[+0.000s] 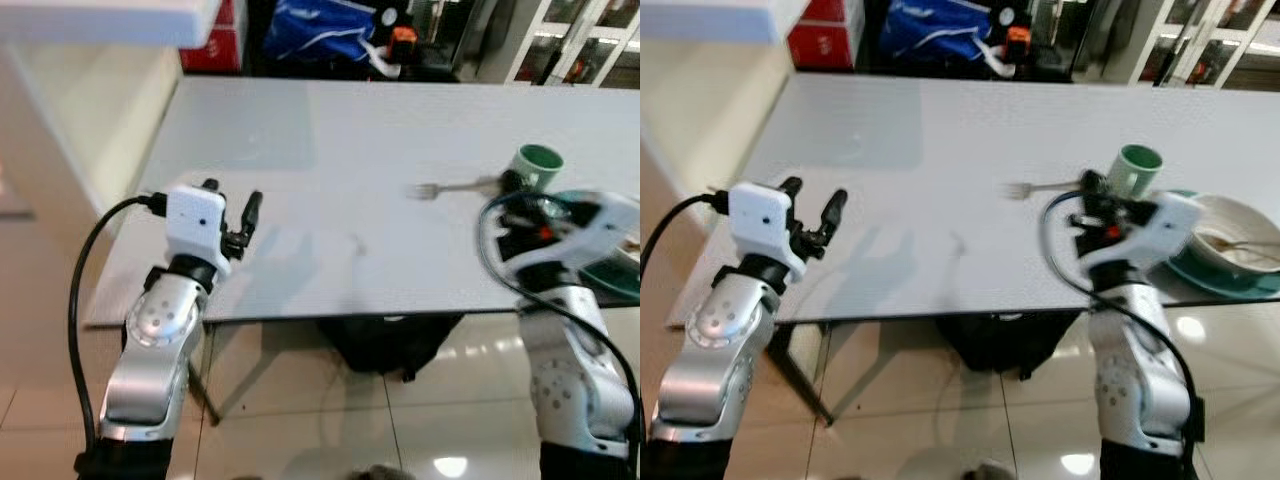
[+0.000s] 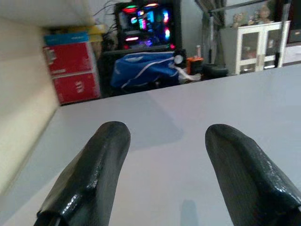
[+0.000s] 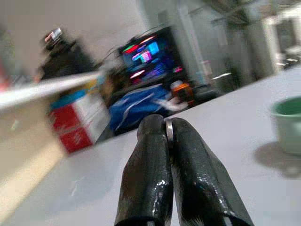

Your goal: Setting the table

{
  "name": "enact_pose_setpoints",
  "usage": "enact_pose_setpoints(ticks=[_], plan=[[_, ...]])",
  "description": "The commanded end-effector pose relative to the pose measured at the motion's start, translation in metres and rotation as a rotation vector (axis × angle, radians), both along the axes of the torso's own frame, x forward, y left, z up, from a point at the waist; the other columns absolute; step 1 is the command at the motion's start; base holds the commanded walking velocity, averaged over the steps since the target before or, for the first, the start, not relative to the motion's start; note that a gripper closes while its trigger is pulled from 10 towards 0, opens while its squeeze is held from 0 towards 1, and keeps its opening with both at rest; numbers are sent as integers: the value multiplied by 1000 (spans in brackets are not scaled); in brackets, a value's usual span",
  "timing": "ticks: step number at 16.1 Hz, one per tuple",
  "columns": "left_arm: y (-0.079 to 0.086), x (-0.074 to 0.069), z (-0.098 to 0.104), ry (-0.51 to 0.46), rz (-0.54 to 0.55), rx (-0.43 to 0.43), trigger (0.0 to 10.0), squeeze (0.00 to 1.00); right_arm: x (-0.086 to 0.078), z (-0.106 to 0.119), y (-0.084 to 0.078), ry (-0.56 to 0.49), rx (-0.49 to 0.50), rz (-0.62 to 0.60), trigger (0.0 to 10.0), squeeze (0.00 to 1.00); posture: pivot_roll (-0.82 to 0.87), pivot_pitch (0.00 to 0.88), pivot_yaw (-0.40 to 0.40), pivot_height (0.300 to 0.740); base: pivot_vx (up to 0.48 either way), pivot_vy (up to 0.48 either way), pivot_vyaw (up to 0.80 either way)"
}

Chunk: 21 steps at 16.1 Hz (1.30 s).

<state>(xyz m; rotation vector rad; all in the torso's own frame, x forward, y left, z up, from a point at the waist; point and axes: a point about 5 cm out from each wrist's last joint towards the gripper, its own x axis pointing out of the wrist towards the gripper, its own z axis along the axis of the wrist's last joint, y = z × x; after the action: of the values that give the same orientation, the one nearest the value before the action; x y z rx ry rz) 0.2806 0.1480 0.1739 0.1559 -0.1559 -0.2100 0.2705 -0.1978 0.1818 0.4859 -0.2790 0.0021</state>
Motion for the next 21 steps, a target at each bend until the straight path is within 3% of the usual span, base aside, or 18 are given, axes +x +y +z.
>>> enact_pose_setpoints(ticks=[1, 6, 9, 11, 14, 16, 21], plan=[[-9, 0, 5, -15, -43, 7, 10000, 0, -1, 1, -6, 4, 101, -43, 10000, 0, 21, 23, -46, 740, 349, 0, 0], [-19, -3, -2, 18, -145, 34, 10000, 0, -10, -25, -15, 77, 359, -172, 10000, 0, 14, 23, -12, 740, 69, 0, 0], [-25, -4, -5, 53, -229, 6, 10000, 0, -22, -37, -15, 109, 494, -215, 10000, 0, 1, 35, 14, 740, 0, 0, 0], [-26, -4, -9, 77, -245, 17, 10000, 0, -25, -40, -12, 118, 481, -208, 10000, 0, -5, 41, 22, 740, 0, 0, 0], [-22, -1, -5, 62, -208, -1, 10000, 0, -24, -41, -3, 160, 310, -104, 10000, 0, -1, 45, 15, 740, 0, 0, 0], [-22, -1, -4, 54, -196, -1, 10000, 0, -22, -41, -3, 165, 316, -94, 10000, 0, 1, 44, 6, 740, 0, 219, 0], [-22, -1, -1, 44, -200, 7, 10000, 0, -15, -39, 2, 158, 345, -69, 10000, 0, 15, 41, -3, 740, 0, 480, -786]])
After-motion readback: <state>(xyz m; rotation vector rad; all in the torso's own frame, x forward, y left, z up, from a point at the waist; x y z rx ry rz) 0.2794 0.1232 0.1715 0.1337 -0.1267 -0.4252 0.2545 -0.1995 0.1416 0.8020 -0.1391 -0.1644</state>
